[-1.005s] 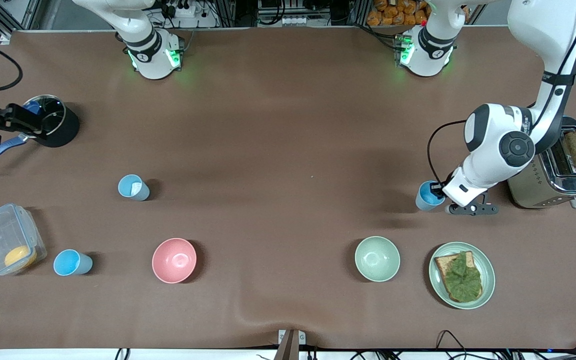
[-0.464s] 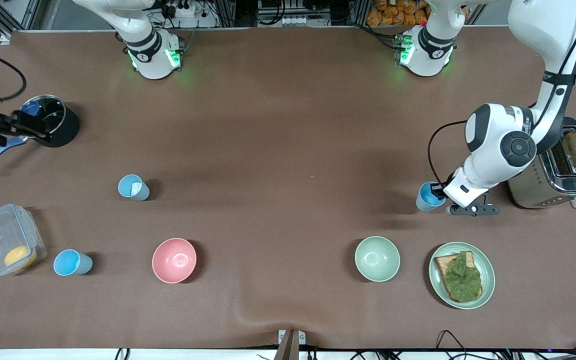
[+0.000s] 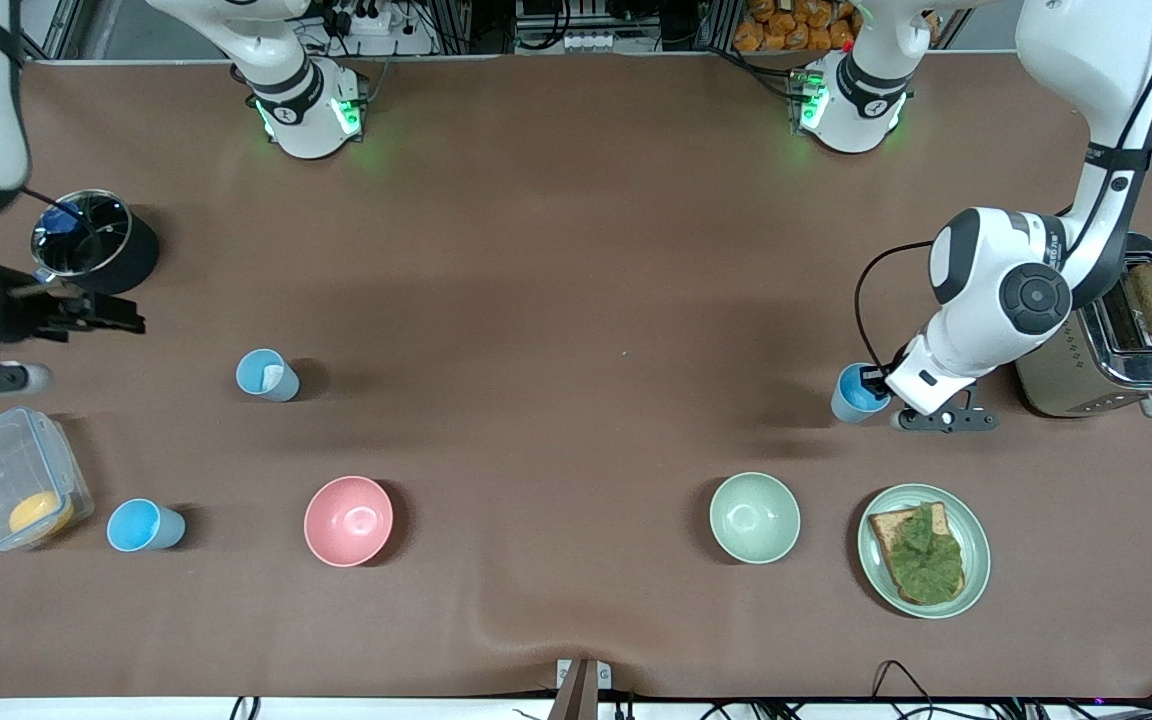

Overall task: Stack blue cups with both arms
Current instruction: 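Hold the cup in the left gripper while the right gripper reaches another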

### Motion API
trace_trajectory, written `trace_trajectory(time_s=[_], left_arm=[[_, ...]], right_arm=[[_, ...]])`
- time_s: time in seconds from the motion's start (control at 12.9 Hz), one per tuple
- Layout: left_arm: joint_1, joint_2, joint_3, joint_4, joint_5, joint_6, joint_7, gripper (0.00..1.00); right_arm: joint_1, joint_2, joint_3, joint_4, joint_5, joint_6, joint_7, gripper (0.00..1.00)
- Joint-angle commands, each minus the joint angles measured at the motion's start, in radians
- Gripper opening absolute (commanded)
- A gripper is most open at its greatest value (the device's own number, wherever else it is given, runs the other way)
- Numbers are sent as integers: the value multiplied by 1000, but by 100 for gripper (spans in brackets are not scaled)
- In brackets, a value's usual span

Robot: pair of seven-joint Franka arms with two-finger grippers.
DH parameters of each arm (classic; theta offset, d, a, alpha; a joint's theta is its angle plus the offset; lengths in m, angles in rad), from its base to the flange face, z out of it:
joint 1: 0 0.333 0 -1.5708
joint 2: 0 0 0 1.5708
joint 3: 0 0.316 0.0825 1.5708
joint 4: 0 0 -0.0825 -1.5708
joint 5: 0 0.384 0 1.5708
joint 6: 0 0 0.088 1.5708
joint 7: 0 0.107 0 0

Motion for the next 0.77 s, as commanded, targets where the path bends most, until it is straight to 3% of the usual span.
trace_trajectory(time_s=[0.0, 0.23, 0.46, 0.7], left_arm=[[3, -8, -9, 11, 5, -17, -23, 0], [6, -23, -25, 11, 6, -29, -40, 0], [1, -42, -44, 10, 5, -31, -60, 0], [1, -49, -84, 11, 6, -31, -114, 0]], right_arm=[[-20, -34, 13, -140, 8, 112, -16, 100], [-12, -36, 13, -254, 2, 241, -16, 100], [-13, -86, 13, -496, 0, 531, -27, 100], [-24, -22, 13, -518, -3, 640, -41, 100]])
